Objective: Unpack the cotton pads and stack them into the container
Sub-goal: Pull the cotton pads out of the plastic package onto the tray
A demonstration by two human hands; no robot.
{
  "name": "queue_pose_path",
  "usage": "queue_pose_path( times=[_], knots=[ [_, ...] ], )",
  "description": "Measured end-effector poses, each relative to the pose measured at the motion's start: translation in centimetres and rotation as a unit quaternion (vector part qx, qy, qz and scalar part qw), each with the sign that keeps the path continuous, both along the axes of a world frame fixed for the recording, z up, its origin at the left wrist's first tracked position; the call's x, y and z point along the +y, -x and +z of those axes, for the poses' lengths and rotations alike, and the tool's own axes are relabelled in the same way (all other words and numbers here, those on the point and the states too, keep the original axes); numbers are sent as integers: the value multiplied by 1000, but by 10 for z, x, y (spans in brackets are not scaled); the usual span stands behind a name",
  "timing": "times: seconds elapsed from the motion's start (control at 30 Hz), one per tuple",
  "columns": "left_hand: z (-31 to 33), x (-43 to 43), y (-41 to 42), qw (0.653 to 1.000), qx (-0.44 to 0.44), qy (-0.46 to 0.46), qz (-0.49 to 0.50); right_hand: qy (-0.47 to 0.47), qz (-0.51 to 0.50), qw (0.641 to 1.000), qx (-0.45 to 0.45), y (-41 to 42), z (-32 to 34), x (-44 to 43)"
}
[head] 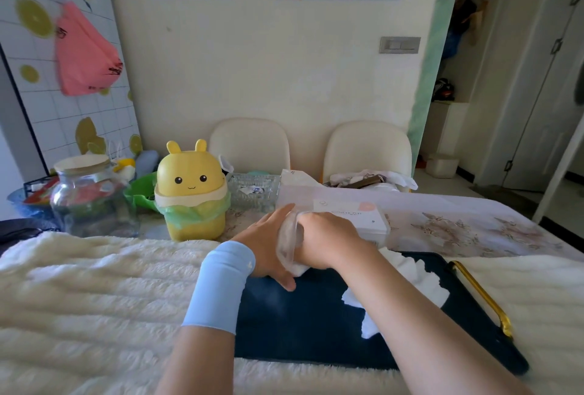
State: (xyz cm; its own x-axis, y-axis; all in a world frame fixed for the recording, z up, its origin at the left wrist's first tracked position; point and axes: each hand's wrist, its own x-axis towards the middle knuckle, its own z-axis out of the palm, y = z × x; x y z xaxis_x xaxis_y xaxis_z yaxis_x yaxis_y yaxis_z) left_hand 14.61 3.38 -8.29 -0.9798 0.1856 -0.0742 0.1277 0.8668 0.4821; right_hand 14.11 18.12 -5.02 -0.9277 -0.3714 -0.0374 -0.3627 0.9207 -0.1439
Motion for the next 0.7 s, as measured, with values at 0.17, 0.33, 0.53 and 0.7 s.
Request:
queue_pose_path(
  times=[0.17, 0.33, 0.53, 0.7],
  knots=[
    [-1, 9, -1, 999, 22, 32, -18, 39, -16, 999, 28, 2, -6, -4],
    [-8, 19, 0, 987, 84, 115, 78, 182, -32, 982, 48, 1, -15, 30],
    [-3, 28, -1, 968, 97, 192, 132, 250, 14, 966, 64, -18, -5, 87],
    [12, 30, -9, 954, 19, 276, 119, 84, 31, 993, 82, -33, -8, 131]
  ],
)
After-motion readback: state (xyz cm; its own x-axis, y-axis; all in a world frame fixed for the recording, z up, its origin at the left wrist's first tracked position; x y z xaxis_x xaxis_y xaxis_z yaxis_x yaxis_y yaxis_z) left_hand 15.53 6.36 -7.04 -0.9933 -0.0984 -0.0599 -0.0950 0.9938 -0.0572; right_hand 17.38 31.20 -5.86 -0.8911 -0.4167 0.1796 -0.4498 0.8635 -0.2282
